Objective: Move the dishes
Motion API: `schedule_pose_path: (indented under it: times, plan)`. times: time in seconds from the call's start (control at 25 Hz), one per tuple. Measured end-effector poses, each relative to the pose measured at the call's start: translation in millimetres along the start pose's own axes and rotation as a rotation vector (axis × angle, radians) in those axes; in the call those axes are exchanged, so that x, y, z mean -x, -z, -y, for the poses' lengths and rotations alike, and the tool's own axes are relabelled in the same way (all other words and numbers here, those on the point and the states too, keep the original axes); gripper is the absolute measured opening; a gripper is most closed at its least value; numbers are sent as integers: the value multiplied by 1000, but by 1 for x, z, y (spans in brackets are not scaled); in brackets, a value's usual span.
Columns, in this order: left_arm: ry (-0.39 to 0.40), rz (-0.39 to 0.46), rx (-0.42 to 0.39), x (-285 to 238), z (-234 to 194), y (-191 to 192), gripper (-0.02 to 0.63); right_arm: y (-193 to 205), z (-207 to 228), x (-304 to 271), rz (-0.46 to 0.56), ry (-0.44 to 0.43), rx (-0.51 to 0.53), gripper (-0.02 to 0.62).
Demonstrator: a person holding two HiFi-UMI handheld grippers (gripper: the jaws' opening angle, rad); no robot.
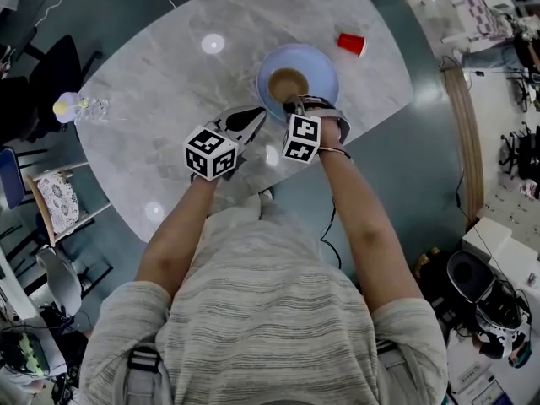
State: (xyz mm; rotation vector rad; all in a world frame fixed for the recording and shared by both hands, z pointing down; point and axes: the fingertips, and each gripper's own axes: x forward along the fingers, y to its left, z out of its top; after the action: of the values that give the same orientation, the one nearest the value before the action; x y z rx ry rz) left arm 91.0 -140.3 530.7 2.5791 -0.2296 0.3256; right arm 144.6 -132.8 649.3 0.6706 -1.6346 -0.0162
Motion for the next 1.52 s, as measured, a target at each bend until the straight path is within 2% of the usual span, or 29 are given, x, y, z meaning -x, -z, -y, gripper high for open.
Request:
schedule_pose_path:
  times: [0.4, 0.64, 0.96, 1.04, 1.2, 1.4, 1.52]
  plan:
    - [-4, 7, 3, -10, -9, -3, 21, 5, 1, -5, -4, -43, 23, 21]
    - [-62, 44, 16, -9, -15, -4, 21, 6, 2, -8, 33, -59, 84, 23]
    - [-167, 69, 56, -19, -7, -2, 21, 3, -1, -5, 150, -112, 115, 29]
    - [-190, 81, 64, -22, -6, -4, 21, 4, -2, -6, 164, -131, 113, 91]
    - [-234, 100, 70, -28, 0, -7, 21, 3, -1, 0, 210, -172, 95, 91]
    - [-286, 128, 77, -39, 6, -14, 21, 2, 7, 15, 304, -225, -14, 98]
    - [-304, 143, 77, -50, 10, -17, 21, 8, 13, 22, 330, -215, 6, 98]
